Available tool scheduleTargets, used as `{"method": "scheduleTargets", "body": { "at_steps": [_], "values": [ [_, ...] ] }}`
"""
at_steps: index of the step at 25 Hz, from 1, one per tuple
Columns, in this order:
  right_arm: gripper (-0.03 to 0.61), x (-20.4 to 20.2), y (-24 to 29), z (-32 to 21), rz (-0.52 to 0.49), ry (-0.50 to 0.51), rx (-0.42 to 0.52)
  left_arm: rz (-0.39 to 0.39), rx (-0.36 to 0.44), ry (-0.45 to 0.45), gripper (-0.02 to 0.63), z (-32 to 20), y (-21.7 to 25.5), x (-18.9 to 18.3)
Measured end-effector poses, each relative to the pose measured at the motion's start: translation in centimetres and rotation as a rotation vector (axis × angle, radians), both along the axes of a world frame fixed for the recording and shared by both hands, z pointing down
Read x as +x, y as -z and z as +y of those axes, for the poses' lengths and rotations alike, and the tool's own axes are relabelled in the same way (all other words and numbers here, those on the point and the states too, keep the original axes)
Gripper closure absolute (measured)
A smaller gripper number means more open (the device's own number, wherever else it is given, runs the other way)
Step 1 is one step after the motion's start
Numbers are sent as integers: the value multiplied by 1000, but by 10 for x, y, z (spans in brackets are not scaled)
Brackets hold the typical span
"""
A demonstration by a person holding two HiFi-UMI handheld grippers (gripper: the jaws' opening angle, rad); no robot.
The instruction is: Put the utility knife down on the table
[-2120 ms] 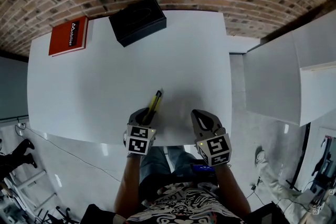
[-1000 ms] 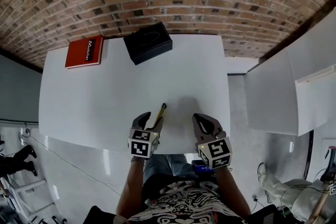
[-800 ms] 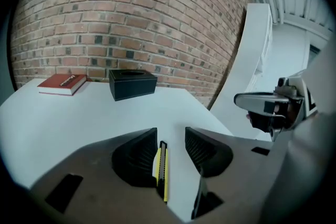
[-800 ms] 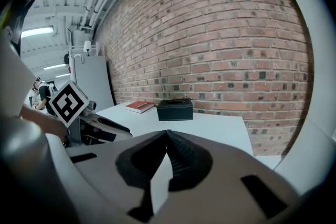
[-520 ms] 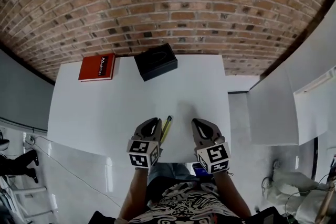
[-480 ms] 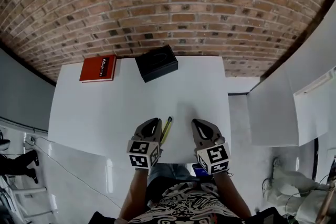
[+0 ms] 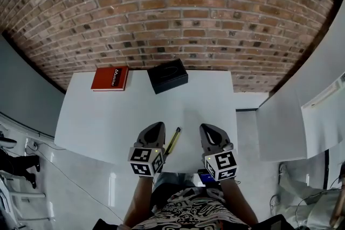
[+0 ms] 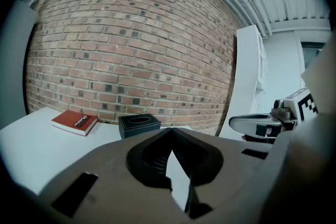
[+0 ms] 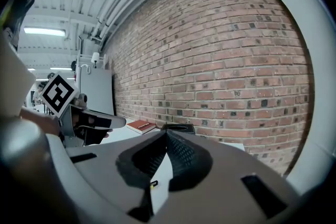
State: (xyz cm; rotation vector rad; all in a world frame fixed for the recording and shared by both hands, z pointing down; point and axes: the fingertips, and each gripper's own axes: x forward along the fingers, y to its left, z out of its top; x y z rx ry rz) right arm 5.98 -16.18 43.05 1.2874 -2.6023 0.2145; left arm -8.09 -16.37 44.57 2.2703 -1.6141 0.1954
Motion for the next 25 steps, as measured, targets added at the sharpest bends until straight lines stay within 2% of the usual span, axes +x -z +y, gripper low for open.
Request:
{"method": "scheduleTargets", "body": {
  "at_steps": [7,25],
  "values": [
    [578,-7,6,0,0,14,13,45,33,-16,598,4,13,0],
    [578,-8,4,2,10,-2,7,52,20,-33,598,7,3,-7]
  ]
}}
